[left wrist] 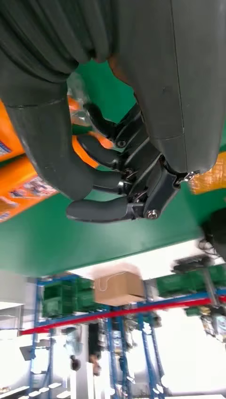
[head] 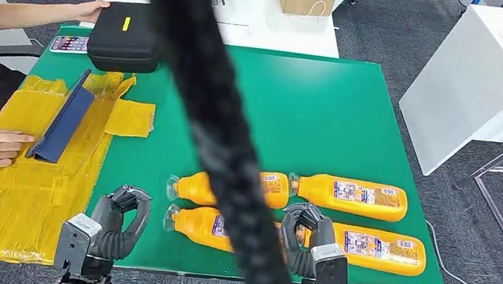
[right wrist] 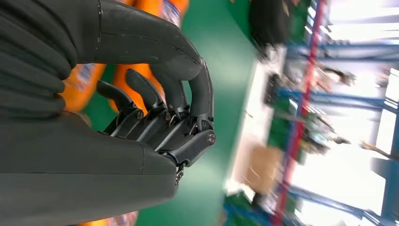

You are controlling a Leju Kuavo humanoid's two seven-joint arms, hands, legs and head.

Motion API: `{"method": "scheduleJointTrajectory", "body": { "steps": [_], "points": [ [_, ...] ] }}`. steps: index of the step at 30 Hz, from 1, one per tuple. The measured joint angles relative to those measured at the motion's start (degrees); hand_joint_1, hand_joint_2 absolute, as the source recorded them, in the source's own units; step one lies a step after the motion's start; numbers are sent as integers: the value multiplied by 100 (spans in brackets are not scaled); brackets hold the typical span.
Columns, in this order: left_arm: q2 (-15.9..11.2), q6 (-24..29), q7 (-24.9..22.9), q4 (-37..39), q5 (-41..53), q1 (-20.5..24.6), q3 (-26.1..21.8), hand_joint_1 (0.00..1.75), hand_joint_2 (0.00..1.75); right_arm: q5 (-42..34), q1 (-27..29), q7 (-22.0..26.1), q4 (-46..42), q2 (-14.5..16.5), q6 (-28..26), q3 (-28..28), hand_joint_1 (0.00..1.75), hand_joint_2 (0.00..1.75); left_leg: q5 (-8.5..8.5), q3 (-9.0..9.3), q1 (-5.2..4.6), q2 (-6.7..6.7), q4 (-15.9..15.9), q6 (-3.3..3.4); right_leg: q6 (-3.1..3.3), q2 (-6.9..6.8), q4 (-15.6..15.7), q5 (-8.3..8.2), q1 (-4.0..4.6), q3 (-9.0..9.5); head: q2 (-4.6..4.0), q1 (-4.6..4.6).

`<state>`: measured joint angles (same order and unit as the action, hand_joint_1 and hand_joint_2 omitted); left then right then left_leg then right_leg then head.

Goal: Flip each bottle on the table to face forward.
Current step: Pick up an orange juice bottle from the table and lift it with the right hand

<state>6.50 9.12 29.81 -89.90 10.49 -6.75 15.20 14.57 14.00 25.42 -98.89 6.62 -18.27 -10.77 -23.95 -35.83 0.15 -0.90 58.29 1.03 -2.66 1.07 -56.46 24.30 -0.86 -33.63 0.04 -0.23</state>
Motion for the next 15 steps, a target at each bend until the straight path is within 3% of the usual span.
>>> {"method": "scheduleJointTrajectory", "body": {
  "steps": [2, 3, 6, 7, 15],
  "points": [
    [-36, 141, 248, -2, -15, -67, -13, 175, 175, 153, -62, 63, -24, -6, -333, -92, 175, 175, -2, 1, 0, 3, 0, -3, 0, 2, 0, 0, 0, -4, 0, -1],
    [-65, 250, 461, -5, -35, -127, -32, 151, 175, 322, -129, 89, -43, -22, -614, -180, 169, 175, -3, 2, 0, 6, 0, -4, 0, 4, 0, 0, 0, -8, 0, -1],
    [-115, 260, 689, -29, -106, -231, -125, 20, 175, 986, -377, -216, -73, -180, -936, -387, 39, 175, -2, 1, 1, 1, 0, -5, 1, 3, 1, 1, 0, -13, 0, 0],
    [-118, 226, 704, -47, -127, -248, -158, 0, 175, 1243, -466, -329, -73, -259, -941, -419, 0, 175, -2, 1, 1, -2, 0, -4, 1, 2, 1, 1, 0, -12, 0, 1],
    [-117, -156, 698, -129, -275, -278, -369, 0, 175, 2951, -1357, -1191, 38, -817, -572, -542, 0, 175, 3, 0, -4, 0, 0, 2, -3, 2, 1, -5, -5, -7, 0, -1]
  ]
}}
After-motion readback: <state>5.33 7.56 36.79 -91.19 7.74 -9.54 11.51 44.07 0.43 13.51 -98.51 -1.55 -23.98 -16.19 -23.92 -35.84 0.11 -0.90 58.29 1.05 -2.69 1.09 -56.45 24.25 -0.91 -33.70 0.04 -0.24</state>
